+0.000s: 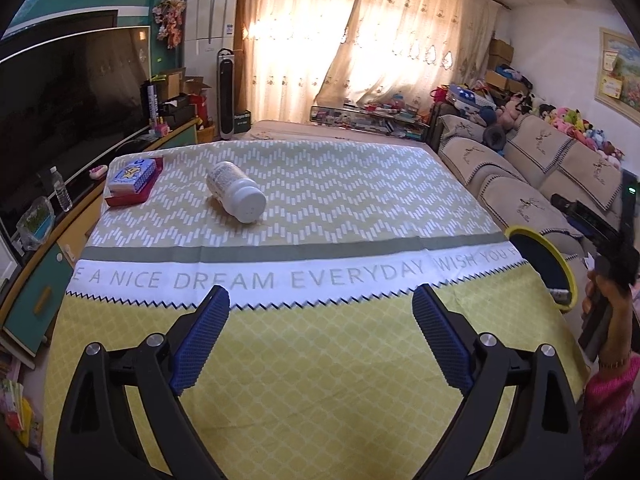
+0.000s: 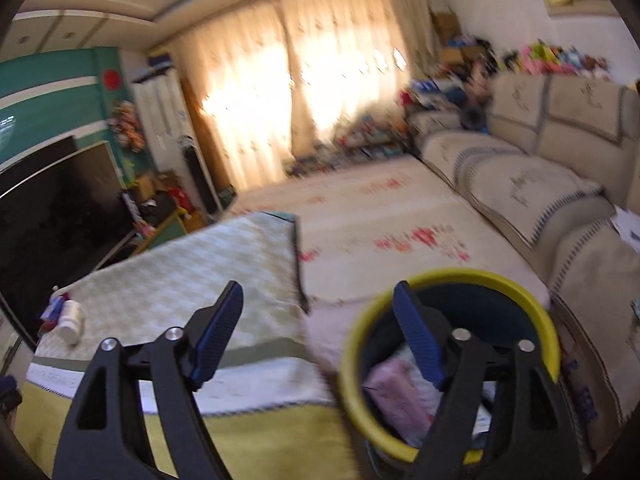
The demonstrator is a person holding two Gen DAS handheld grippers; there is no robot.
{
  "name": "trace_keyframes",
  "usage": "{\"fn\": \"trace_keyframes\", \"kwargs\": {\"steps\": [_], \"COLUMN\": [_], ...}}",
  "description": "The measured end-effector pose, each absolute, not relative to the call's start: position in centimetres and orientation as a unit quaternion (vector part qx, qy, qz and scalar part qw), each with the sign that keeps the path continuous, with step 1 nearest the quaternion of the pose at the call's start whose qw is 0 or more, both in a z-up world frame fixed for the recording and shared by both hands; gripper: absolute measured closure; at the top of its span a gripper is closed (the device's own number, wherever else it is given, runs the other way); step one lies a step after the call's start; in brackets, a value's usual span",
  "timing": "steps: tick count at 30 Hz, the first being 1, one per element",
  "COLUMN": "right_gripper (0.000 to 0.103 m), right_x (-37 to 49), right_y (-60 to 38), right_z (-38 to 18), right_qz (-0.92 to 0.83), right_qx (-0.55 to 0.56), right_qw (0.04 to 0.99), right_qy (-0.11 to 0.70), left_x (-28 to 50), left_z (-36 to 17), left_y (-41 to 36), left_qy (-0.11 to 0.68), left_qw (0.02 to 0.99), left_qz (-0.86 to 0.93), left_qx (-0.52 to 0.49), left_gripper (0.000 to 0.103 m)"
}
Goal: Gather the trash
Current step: 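Grasp the white pill bottle with the left tool, then carry the pill bottle over the bin and open the left tool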
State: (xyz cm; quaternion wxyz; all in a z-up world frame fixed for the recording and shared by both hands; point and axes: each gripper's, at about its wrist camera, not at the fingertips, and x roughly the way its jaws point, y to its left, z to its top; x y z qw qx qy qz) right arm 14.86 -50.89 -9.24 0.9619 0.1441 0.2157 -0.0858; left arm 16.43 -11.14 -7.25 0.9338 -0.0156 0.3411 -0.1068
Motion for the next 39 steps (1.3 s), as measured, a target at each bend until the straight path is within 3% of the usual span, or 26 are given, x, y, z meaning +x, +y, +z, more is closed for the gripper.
{"fn": "trace_keyframes", "kwargs": {"steps": [10,18,26,31,33,39], "right_gripper": [0.022,0.009,0.007,0.007,0.007,0.007], "right_x": [12.4,12.0,12.0,12.1,12.2,12.3], "right_y": [-42.4,-42.6,-42.4,-41.3,-41.1,-41.1], "right_z": [-8.5,-8.3,-8.4,-8.4,-8.4,-8.4], "right_qz": [-0.028,-0.033,-0.042,-0.045,-0.045,-0.044], "right_qx": [0.082,0.086,0.076,0.048,0.041,0.048], "right_qw": [0.985,0.986,0.986,0.987,0.988,0.987], "right_qy": [0.152,0.140,0.141,0.144,0.145,0.144], "left_x": [24.7,32.1,36.6,37.7,37.7,37.1], "left_z": [-8.3,-9.8,-11.0,-11.7,-12.2,-12.9], "left_y": [-8.5,-7.6,-7.7,-7.6,-7.6,-7.9], "left_qy": [0.378,0.396,0.412,0.429,0.440,0.443], "left_qw": [0.924,0.916,0.908,0.898,0.892,0.892], "left_qz": [-0.023,0.030,0.065,0.073,0.069,0.054], "left_qx": [-0.056,-0.062,-0.049,-0.059,-0.070,-0.068], "left_gripper": [0.010,0.010,0.011,0.022,0.035,0.056]}}
